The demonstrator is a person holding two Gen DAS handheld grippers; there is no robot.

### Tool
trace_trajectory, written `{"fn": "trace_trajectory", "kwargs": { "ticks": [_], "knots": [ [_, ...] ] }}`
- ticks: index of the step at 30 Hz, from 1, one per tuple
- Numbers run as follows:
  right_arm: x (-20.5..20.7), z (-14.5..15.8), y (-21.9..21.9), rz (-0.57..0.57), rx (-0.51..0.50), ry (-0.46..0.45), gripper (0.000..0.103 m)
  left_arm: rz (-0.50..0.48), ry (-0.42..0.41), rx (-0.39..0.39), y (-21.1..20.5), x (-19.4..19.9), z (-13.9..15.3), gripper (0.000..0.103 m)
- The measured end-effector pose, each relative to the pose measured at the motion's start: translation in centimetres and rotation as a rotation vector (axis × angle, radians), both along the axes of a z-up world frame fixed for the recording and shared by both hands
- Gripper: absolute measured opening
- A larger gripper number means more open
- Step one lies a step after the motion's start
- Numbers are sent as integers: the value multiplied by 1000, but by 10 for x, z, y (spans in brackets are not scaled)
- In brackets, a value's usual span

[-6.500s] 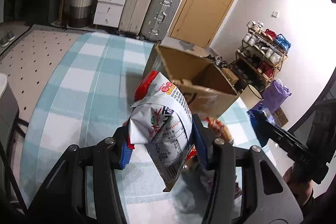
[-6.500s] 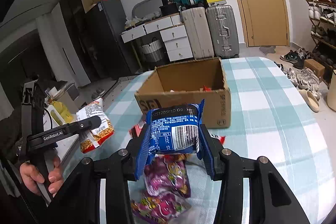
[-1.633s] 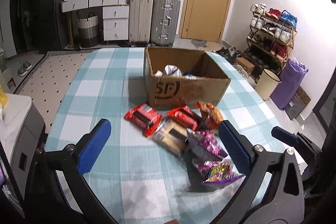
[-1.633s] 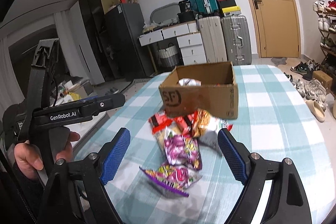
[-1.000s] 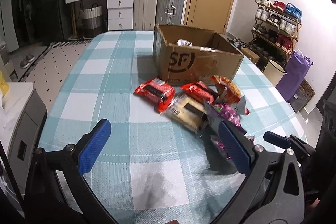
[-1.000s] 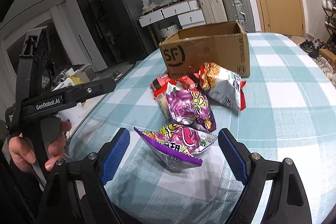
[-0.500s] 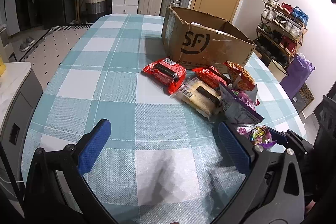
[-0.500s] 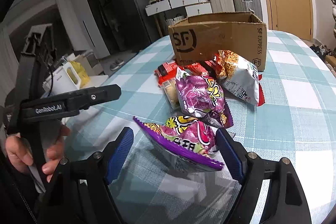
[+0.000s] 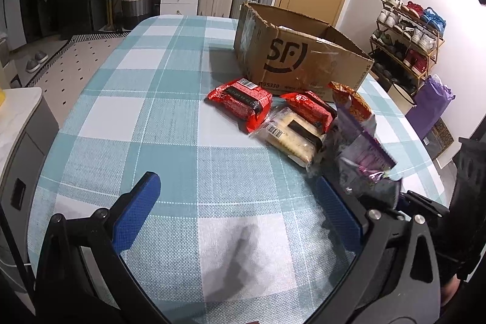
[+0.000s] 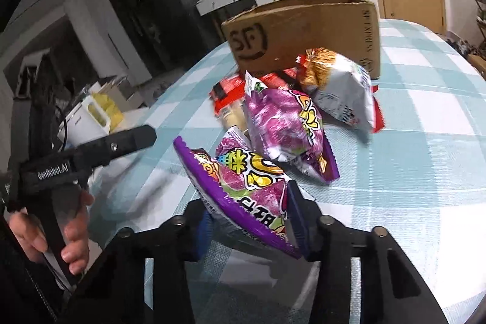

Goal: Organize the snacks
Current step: 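Grasp the purple candy bag with the right gripper and lift it, then grasp the white-and-purple snack pack with the left gripper while the right holds the purple bag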

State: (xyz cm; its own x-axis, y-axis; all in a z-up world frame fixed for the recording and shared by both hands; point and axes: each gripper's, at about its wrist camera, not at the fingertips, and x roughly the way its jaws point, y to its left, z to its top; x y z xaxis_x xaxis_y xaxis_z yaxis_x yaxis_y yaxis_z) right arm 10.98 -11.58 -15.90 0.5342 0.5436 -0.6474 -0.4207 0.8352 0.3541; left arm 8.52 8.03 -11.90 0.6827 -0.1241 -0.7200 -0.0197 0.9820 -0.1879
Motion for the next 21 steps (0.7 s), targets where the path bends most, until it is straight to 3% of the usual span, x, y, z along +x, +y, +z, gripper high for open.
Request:
{"fn": "trace_trajectory", "kwargs": {
  "ticks": [10, 21],
  "knots": [
    [-19, 18, -21, -8, 67, -63, 39, -27, 4, 19, -14, 3, 0, 102],
    [-36, 38, -56, -90, 99, -134, 39, -76, 29, 25, -35, 13, -4, 102]
  ]
}}
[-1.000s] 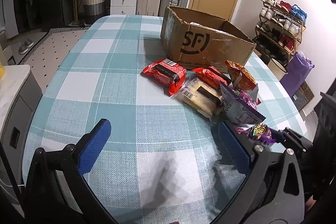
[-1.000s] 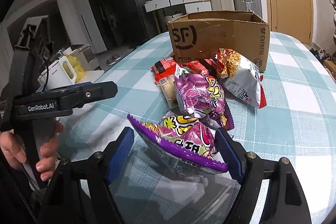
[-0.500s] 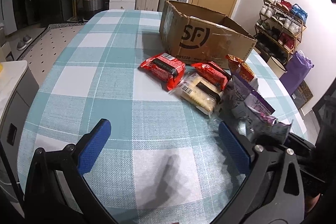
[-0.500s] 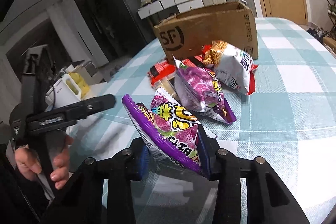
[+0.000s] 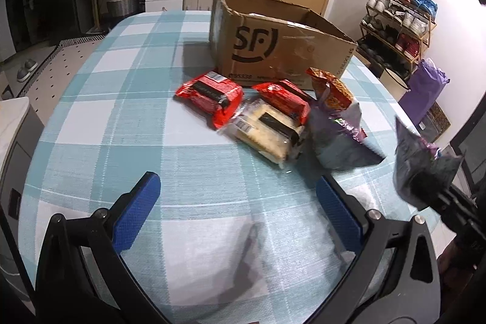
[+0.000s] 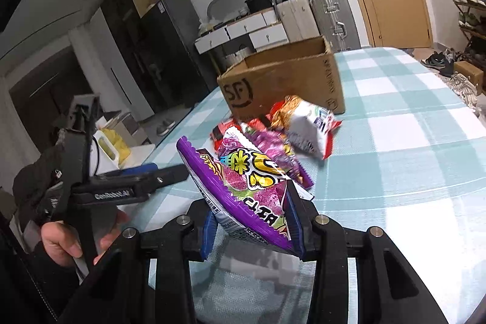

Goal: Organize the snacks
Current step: 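Grasp the white-and-purple snack pack with the left gripper while the right holds the purple bag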

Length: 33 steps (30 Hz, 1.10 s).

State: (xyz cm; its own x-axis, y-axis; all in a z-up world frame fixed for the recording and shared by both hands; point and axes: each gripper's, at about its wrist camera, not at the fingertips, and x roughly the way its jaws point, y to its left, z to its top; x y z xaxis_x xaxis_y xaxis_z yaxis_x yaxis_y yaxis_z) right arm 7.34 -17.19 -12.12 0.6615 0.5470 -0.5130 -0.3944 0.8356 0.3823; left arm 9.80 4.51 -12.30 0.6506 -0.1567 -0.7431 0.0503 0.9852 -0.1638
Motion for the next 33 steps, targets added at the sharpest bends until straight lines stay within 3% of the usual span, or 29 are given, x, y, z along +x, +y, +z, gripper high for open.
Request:
{"fn": "trace_trajectory", "kwargs": {
  "ticks": [4, 33],
  "knots": [
    [-1, 4, -16, -46, 6, -8, 39, -21, 2, 28, -13, 5, -1, 102],
    [8, -1, -48, -102, 38, 10, 39, -173, 58, -78, -79, 59, -2, 102]
  ]
}}
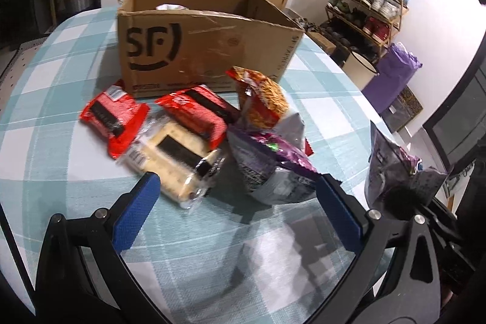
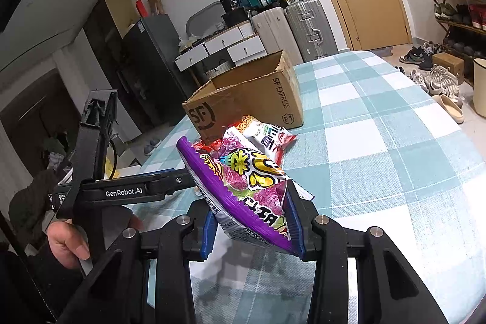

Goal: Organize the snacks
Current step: 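Grasp the white-and-purple snack pack with the left gripper while the right holds the purple bag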

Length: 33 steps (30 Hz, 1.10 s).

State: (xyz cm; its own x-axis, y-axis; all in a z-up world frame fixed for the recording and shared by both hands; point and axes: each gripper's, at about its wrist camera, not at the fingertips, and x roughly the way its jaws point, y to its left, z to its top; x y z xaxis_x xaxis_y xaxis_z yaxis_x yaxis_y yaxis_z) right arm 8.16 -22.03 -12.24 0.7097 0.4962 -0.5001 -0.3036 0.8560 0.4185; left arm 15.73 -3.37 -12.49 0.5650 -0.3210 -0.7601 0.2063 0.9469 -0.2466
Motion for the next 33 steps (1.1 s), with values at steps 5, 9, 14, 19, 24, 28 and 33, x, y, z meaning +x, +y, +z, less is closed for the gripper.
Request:
{"fn": "trace_trajectory", "kwargs": {
  "ticks": [5, 9, 14, 19, 24, 28, 33],
  "knots": [
    [-1, 1, -5, -8, 15, 2, 39, -30, 15, -24, -13, 8, -2, 102],
    [-1, -1, -10, -14, 22, 4, 39, -60, 27, -26, -26, 15, -6, 102],
    [-2, 0, -16, -26, 32, 4, 39, -62, 40, -32, -38, 23, -12, 102],
    [-3, -1, -21, -30, 44, 9, 39, -64, 65, -41, -48, 35, -23, 101],
    [-1, -3, -23, -33, 53, 19, 39, -82, 51, -61, -55, 39, -27, 82],
    [0, -5, -24, -34, 60, 26, 39, -104, 50, -68, -56, 37, -30, 54],
    [2, -6, -25, -33, 60, 27, 39, -122, 14, -48, -56, 30, -24, 42]
  ]
}}
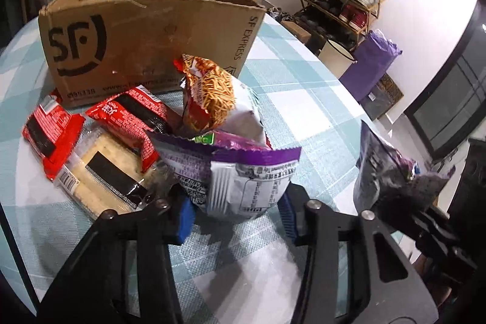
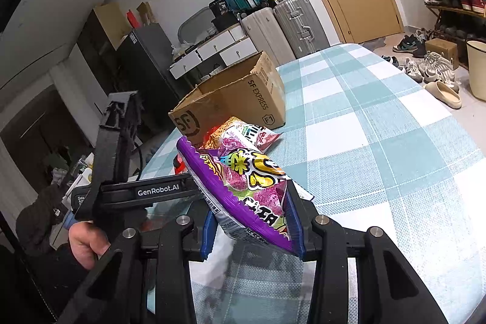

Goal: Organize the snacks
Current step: 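Grasp the white-and-purple snack pack with the left gripper while the right holds the purple bag, then carry both held bags up and over the open box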

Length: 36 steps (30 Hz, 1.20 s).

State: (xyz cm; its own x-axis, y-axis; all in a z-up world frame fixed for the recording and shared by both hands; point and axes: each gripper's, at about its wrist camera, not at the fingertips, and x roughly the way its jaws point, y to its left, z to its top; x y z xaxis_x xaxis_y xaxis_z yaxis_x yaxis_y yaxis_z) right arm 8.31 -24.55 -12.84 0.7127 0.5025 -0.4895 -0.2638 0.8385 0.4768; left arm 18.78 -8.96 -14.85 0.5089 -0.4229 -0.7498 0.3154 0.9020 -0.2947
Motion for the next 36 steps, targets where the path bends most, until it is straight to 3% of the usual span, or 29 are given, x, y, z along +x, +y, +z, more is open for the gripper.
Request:
{"fn": "trace_trajectory", "kwargs": {
  "ticks": [24, 36],
  "knots": [
    [-2, 24, 25, 39, -43, -55, 39, 25, -95, -29, 49, -40, 41, 42],
    [19, 60, 56, 115, -82, -134, 39, 77, -174, -48, 98, -52, 96, 42]
  ]
}}
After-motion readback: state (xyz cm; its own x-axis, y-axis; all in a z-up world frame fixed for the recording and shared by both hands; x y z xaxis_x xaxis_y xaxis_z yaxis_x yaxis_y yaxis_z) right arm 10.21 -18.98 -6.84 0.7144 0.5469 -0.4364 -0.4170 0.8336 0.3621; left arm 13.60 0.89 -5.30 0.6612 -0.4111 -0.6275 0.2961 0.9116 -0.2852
